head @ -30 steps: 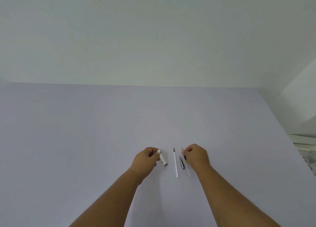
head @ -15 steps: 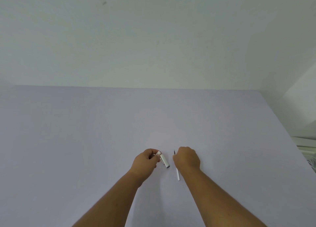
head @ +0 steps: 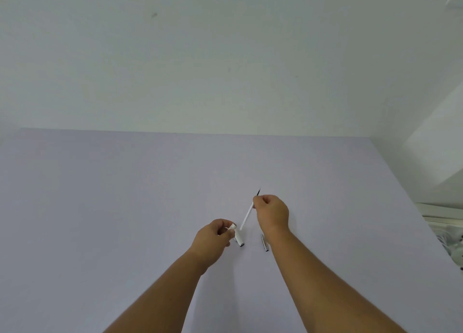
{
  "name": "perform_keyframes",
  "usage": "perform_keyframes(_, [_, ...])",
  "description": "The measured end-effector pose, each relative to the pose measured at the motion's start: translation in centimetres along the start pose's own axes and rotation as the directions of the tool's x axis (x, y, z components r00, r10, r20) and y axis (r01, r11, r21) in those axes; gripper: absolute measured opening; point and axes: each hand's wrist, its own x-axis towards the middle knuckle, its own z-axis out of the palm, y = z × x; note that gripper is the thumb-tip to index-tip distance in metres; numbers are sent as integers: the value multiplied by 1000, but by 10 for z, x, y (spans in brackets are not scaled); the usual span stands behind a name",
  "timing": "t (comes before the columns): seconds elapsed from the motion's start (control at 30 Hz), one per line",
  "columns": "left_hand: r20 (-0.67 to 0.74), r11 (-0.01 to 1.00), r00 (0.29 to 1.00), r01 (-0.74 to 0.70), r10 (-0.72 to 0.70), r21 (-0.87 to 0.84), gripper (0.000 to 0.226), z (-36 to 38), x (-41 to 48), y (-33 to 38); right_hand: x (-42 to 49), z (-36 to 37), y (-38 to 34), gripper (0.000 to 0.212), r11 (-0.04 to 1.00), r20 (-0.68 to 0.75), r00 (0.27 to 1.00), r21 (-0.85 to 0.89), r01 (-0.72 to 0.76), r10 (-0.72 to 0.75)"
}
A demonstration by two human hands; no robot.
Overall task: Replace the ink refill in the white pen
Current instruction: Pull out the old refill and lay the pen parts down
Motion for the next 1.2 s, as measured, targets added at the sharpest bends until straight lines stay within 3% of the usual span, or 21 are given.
perform_keyframes(0.13, [7,999,999,-33,32,7,10,3,-1,6,-6,-4,-8,21,987,-40,999,163,-3,10])
perform_keyframes(0.57, [17,997,998,-52,54,-60,11,8,-17,11,-25,-17,-5,20,978,-39,999,203,39,-31])
perform_keyframes(0.83, [-8,988,997,-71,71,-135,16,11,-19,20,-38,-14,0,15,994,208,977,105,32,-54])
perform_keyframes(1.03, [6,987,998,-65,66,-149,18,11,-20,22,-34,-19,-2,11,996,265,963,88,23,-46])
perform_keyframes(1.1, [10,985,998,-58,61,-160,18,11,-19,22,-26,-27,1,12,997,220,975,74,-2,-14])
perform_keyframes(1.13, [12,985,998,-55,58,-164,18,11,-18,22,-22,-32,5,11,1000,175,985,18,6,-9])
perform_keyframes(1.2, [17,984,999,-46,50,-170,17,11,-17,21,-15,-41,16,15,966,116,993,-254,40,-10])
